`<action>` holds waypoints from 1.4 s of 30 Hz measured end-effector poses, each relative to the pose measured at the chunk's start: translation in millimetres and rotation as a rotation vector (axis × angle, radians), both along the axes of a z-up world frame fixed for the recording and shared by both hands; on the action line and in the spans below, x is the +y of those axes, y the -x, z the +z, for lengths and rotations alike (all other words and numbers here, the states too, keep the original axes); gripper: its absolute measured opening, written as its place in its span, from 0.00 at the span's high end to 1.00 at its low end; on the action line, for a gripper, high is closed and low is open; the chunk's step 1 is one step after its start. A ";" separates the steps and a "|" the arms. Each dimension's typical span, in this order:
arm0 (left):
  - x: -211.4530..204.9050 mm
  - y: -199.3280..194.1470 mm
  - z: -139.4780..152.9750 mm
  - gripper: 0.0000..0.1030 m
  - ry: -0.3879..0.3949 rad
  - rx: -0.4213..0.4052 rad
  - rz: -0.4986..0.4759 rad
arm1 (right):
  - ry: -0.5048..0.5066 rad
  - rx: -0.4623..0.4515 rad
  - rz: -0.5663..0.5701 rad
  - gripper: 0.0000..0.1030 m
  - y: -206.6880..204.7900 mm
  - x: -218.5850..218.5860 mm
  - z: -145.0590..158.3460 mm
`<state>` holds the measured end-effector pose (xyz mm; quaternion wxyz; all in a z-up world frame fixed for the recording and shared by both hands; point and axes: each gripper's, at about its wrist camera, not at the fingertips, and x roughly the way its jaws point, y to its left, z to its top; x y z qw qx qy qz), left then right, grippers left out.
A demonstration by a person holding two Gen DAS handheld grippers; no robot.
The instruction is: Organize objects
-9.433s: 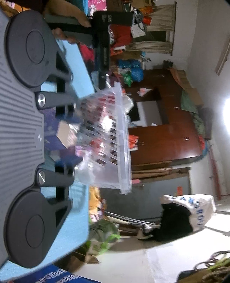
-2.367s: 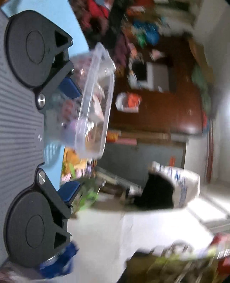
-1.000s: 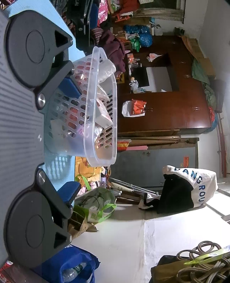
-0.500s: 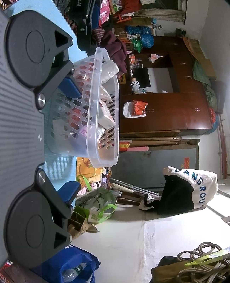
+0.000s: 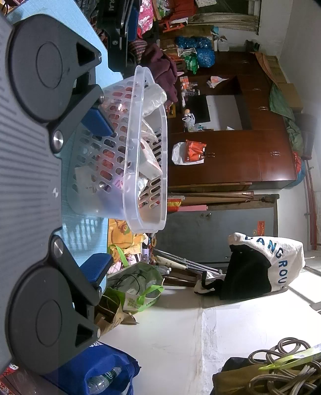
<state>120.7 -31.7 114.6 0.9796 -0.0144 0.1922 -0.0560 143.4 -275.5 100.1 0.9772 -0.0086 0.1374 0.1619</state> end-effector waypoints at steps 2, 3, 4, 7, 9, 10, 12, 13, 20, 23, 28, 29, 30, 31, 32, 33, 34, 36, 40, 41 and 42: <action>0.2 -0.2 -0.6 0.00 0.000 0.002 0.001 | 0.002 0.000 0.001 0.00 -0.1 0.0 -1.1; 0.6 -0.3 -0.7 0.00 -0.001 0.002 0.001 | 0.002 0.000 0.002 0.00 0.1 0.0 -1.6; 0.8 -0.3 -1.2 0.00 -0.002 0.004 0.000 | 0.002 0.000 0.002 0.00 0.2 0.0 -1.6; -0.1 -0.5 -2.0 0.00 -0.003 0.008 -0.002 | 0.004 0.000 0.006 0.00 0.3 -0.5 -3.0; -0.5 -1.2 -2.1 0.00 -0.004 0.009 -0.001 | 0.005 0.000 0.007 0.00 0.5 -0.6 -3.7; -0.3 -1.2 -2.3 0.00 -0.003 0.010 -0.001 | 0.005 0.001 0.007 0.00 0.4 -0.5 -3.5; 0.6 -2.1 -2.5 0.00 -0.002 0.012 0.001 | 0.007 0.001 0.008 0.00 0.3 -0.8 -3.9; 0.4 -2.6 -2.5 0.00 -0.002 0.012 0.003 | 0.009 0.002 0.009 0.00 0.4 -0.7 -4.3; 2.3 -5.2 -4.0 0.00 0.000 0.021 0.007 | 0.010 0.002 0.010 0.00 -0.6 -1.4 -3.1; 2.0 -6.0 -4.7 0.00 -0.002 0.022 0.007 | 0.011 0.002 0.010 0.00 -0.5 -1.3 -3.1; 2.9 -8.7 -6.0 0.00 -0.001 0.029 0.013 | 0.014 0.000 0.012 0.00 -0.6 -2.6 -4.1; 3.1 -8.8 -6.2 0.00 0.000 0.029 0.014 | 0.014 0.000 0.012 0.00 -0.5 -2.8 -4.2; 3.1 -8.1 -6.1 0.00 0.000 0.029 0.014 | 0.014 0.000 0.012 0.00 -0.6 -2.6 -4.1; 3.0 -7.9 -6.2 0.00 -0.001 0.029 0.015 | 0.015 0.001 0.012 0.00 -0.5 -2.5 -4.1; 2.7 -7.7 -6.0 0.00 -0.001 0.029 0.015 | 0.015 0.000 0.012 0.00 -0.5 -2.5 -4.2; 2.7 -7.7 -6.0 0.00 -0.001 0.029 0.014 | 0.015 0.000 0.011 0.00 -0.4 -2.4 -4.1; 2.6 -7.8 -6.0 0.00 -0.001 0.029 0.015 | 0.015 0.000 0.011 0.00 -0.4 -2.4 -4.1; 2.7 -7.9 -6.1 0.00 -0.001 0.029 0.018 | 0.015 0.000 0.012 0.00 -0.5 -2.6 -4.2; 3.9 -8.9 -6.1 0.00 0.003 0.032 0.022 | 0.015 -0.001 0.012 0.00 -0.5 -2.5 -4.1; 4.1 -9.2 -6.3 0.00 0.004 0.033 0.022 | 0.015 -0.001 0.012 0.00 -0.5 -2.6 -4.2; 4.1 -9.5 -6.3 0.00 0.004 0.035 0.022 | 0.016 0.000 0.012 0.00 -0.5 -2.4 -4.1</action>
